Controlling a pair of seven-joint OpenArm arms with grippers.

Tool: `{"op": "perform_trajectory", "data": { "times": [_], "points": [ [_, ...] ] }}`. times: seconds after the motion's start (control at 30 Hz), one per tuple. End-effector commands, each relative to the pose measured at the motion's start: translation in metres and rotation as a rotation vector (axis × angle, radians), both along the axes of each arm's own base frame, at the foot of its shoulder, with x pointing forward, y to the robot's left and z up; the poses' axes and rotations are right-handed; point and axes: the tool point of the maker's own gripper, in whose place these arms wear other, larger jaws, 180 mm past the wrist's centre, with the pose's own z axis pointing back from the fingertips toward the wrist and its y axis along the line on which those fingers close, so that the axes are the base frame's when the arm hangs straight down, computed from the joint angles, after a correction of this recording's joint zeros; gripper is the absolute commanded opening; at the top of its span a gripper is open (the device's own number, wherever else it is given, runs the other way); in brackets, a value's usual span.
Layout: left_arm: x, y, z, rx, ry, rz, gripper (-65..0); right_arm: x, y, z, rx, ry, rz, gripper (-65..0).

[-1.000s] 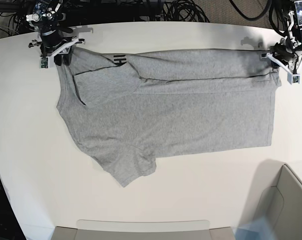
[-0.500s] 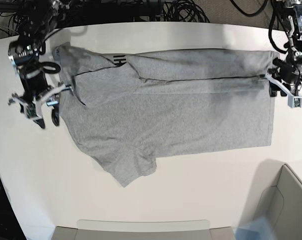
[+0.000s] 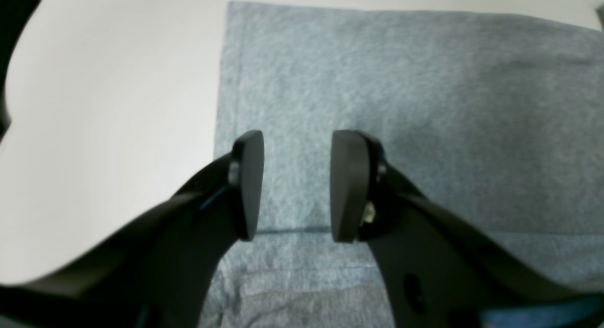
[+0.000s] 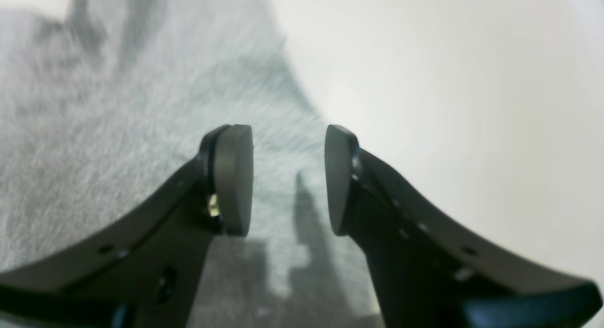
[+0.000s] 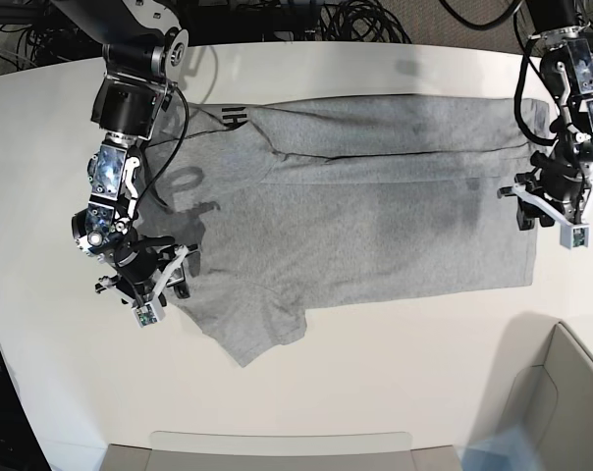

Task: Fold the T-shirt properly
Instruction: 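Release the shirt and move the right gripper to the hem corner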

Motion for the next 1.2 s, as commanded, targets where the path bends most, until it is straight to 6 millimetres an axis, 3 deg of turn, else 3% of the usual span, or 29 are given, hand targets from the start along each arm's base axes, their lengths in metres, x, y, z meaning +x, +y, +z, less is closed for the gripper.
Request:
{"op": "perform_trajectory", "data": {
  "times": [0.0,0.2,0.3,0.43,0.57,0.67,0.8,0.87,0.93,1.03,1.17],
  "points": [
    [0.005,0.006,0.012,0.027,-0.031,0.000,-41.0,0.015,-0.001,0.015,0.020,-0.043,-0.003,-40.3],
    [0.005,0.006,0.013,0.027,-0.032,0.000,-41.0,0.003,-0.020,-0.031,0.028,0.084,-0.109,-40.3],
    [0.005,0.006,0.013,0.027,-0.032,0.000,-41.0,-0.023,-0.023,-0.058,0.017,0.145,-0.124,-40.3],
    [0.005,0.006,0.013,0.027,-0.030,0.001,-41.0,-0.058,-0.022,-0.076,-0.004,0.178,-0.123,-40.3],
    [0.004,0.007,0.013,0.029,-0.029,0.004,-41.0,-0.088,-0.019,-0.075,-0.052,0.229,-0.126,-40.3],
    [0.004,0.007,0.012,0.028,-0.027,0.004,-41.0,-0.089,-0.013,-0.052,-0.085,0.203,-0.087,-40.3],
    [0.004,0.007,0.011,0.028,-0.025,0.003,-41.0,-0.071,-0.005,0.006,-0.120,0.057,-0.054,-40.3],
    [0.005,0.007,0.012,0.028,-0.027,0.003,-41.0,-0.049,-0.005,0.039,-0.126,-0.031,-0.059,-40.3],
    [0.005,0.007,0.012,0.028,-0.027,0.003,-41.0,-0.022,-0.008,0.059,-0.121,-0.073,-0.060,-40.3],
    [0.004,0.007,0.011,0.027,-0.022,0.003,-41.0,0.014,-0.018,0.062,-0.114,-0.044,-0.056,-40.3],
    [0.003,0.006,0.010,0.025,-0.019,0.003,-41.0,0.048,-0.024,0.047,-0.059,0.033,-0.041,-40.3]
  ]
}}
